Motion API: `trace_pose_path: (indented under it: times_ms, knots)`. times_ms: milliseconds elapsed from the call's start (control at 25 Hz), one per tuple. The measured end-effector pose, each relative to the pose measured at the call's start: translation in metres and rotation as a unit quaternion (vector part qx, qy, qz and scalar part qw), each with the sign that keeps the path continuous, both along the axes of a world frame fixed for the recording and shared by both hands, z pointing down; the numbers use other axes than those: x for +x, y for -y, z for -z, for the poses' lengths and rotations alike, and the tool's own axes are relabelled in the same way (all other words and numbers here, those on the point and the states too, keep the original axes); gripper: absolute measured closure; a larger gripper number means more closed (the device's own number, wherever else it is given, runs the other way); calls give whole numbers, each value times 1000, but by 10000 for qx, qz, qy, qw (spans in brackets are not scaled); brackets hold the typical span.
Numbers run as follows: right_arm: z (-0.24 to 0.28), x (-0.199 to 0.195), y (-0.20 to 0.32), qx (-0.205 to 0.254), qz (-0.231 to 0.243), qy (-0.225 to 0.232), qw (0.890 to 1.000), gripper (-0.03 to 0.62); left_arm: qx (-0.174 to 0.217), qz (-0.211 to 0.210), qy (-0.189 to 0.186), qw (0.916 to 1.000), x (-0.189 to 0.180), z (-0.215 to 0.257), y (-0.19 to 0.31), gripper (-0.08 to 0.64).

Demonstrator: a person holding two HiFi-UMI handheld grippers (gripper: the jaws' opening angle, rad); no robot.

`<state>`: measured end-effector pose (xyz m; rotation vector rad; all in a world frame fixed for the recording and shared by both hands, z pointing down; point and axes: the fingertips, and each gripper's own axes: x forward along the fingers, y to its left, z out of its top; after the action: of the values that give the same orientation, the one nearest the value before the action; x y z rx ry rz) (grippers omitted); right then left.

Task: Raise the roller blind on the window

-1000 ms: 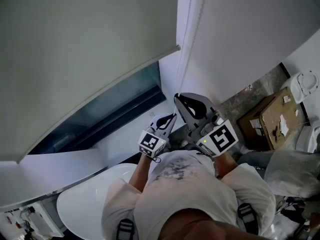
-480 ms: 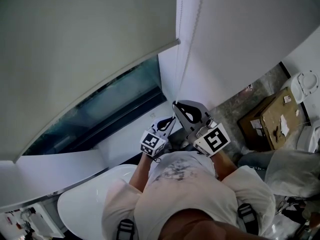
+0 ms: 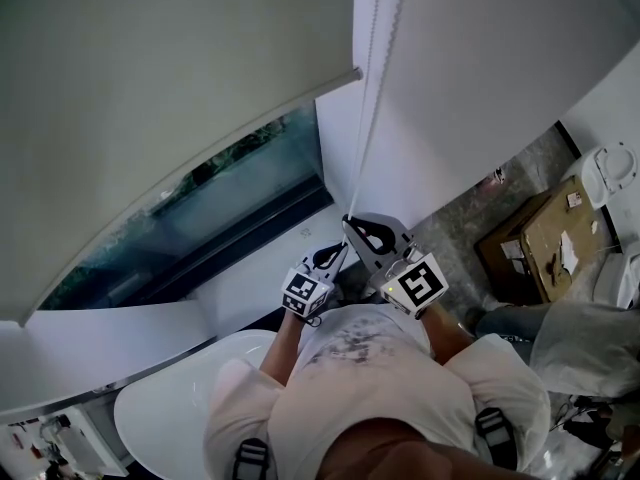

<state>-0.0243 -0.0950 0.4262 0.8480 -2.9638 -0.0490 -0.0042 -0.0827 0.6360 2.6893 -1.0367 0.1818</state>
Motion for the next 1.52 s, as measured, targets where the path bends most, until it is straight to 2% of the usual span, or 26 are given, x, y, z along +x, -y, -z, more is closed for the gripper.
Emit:
trace_pose_path:
  times_ms: [240, 400, 600, 760, 880, 1000, 1240, 1520]
  knots:
    - [10, -4, -2, 136, 53, 113, 9998, 531, -75, -57, 117, 9999, 0, 8, -11, 552]
    - [13, -5, -4, 154, 72, 93, 9998, 531, 20, 54, -40, 10000, -7, 44, -14, 551]
    - [12, -3, -2, 142, 45, 66, 9999, 531, 402, 200, -191, 9988, -22, 114, -4, 514]
    - [10, -2, 0, 168, 4, 5, 9999, 531, 651, 378, -365, 9965, -41, 168, -1, 512]
    - [9, -2, 0, 188, -12, -33, 9998, 531, 911, 355, -415, 9943, -47, 210, -1, 512]
    - [8, -2, 0, 182, -6, -60, 9998, 531, 1214, 219, -344, 9918, -42, 251, -1, 512]
    - [8, -3, 1, 154, -25, -58, 9999, 531, 1690, -22, -581, 9839, -28, 327, 5, 506]
    - [7, -7, -2, 204, 28, -83, 9998, 531, 1976, -118, -533, 9788, -14, 375, 15, 492]
